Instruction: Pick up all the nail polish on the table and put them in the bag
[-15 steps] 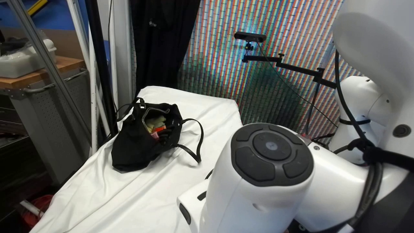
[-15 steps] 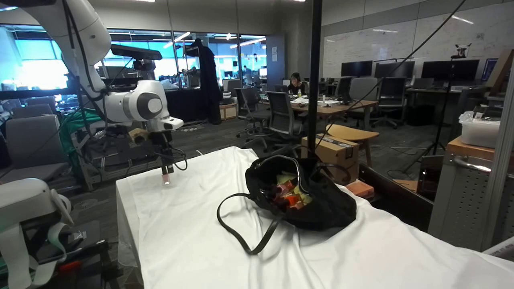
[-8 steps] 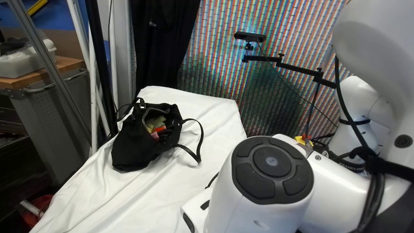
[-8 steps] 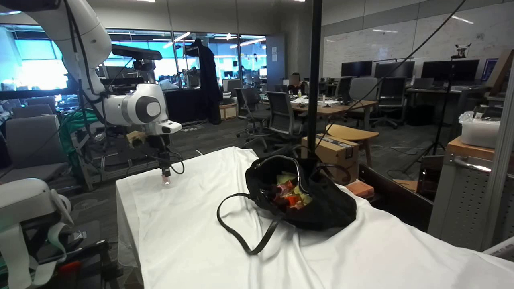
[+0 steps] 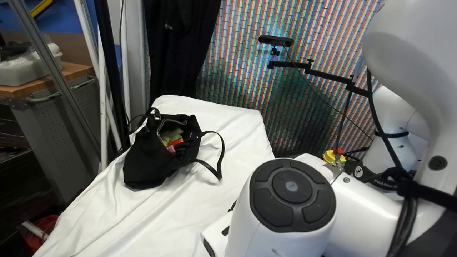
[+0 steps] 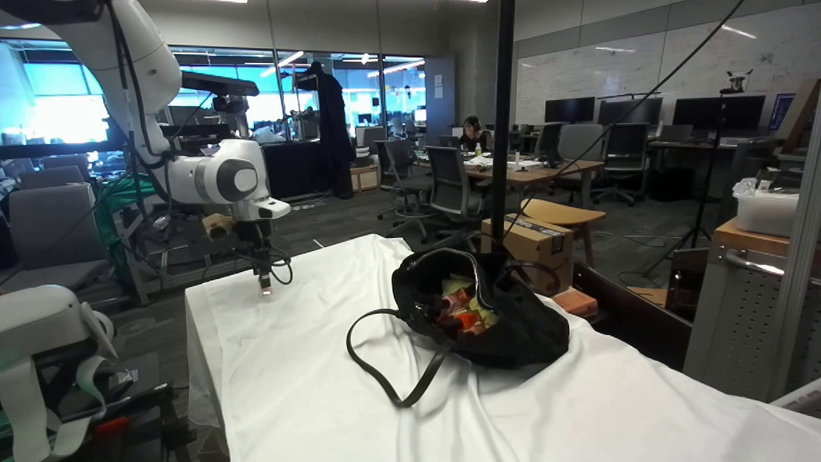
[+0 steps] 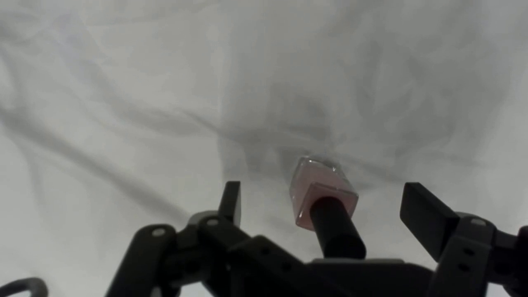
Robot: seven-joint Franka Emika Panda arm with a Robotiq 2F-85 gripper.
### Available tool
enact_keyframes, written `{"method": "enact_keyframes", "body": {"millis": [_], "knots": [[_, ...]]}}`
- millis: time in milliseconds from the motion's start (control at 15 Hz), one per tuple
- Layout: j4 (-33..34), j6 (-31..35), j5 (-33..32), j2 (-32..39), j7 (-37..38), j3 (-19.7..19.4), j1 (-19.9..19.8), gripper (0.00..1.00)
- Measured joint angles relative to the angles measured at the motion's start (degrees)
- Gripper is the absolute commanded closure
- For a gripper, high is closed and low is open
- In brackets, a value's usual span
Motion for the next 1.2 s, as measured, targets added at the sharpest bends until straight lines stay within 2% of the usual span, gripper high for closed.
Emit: {"method": "enact_keyframes", "body": {"millis": [1200], "knots": [[0.37,2.89,6.19,2.37,-9.7,0.34,-0.62,0.0]]}}
